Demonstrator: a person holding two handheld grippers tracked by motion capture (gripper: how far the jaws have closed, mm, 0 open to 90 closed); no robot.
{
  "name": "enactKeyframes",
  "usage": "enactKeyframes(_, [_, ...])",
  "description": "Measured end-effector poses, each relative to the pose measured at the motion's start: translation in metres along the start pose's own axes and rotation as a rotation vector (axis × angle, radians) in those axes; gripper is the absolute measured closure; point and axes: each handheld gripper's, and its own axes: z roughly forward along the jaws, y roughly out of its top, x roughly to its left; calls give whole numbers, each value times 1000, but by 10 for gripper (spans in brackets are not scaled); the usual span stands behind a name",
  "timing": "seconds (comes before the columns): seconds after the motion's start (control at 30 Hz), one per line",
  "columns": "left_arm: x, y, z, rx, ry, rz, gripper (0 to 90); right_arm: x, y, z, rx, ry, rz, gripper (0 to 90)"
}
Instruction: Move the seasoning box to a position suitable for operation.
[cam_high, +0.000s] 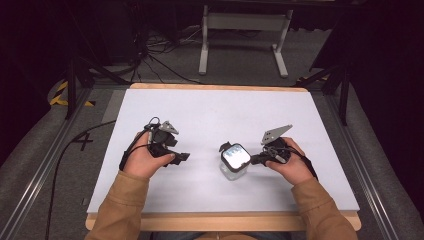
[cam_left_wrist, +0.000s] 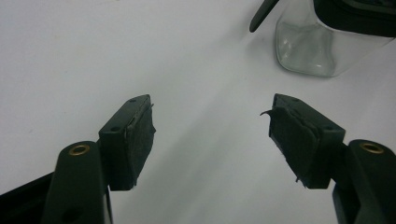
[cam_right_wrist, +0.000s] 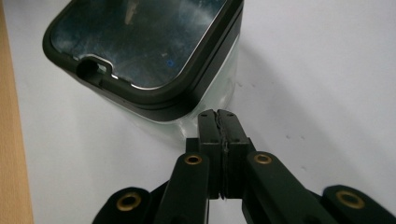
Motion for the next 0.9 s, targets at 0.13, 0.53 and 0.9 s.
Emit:
enactKeyframes(0.13, [-1,3,3,-5,-12,8,311,5,-2,3,25,3,-10,900])
enactKeyframes(0.53, [-3,13,12,-2,-33,33,311,24,-2,10,68,42,-47,900])
enactKeyframes(0.9, [-4,15,14,15,-43,37,311,35,2,17,100,47,-84,900])
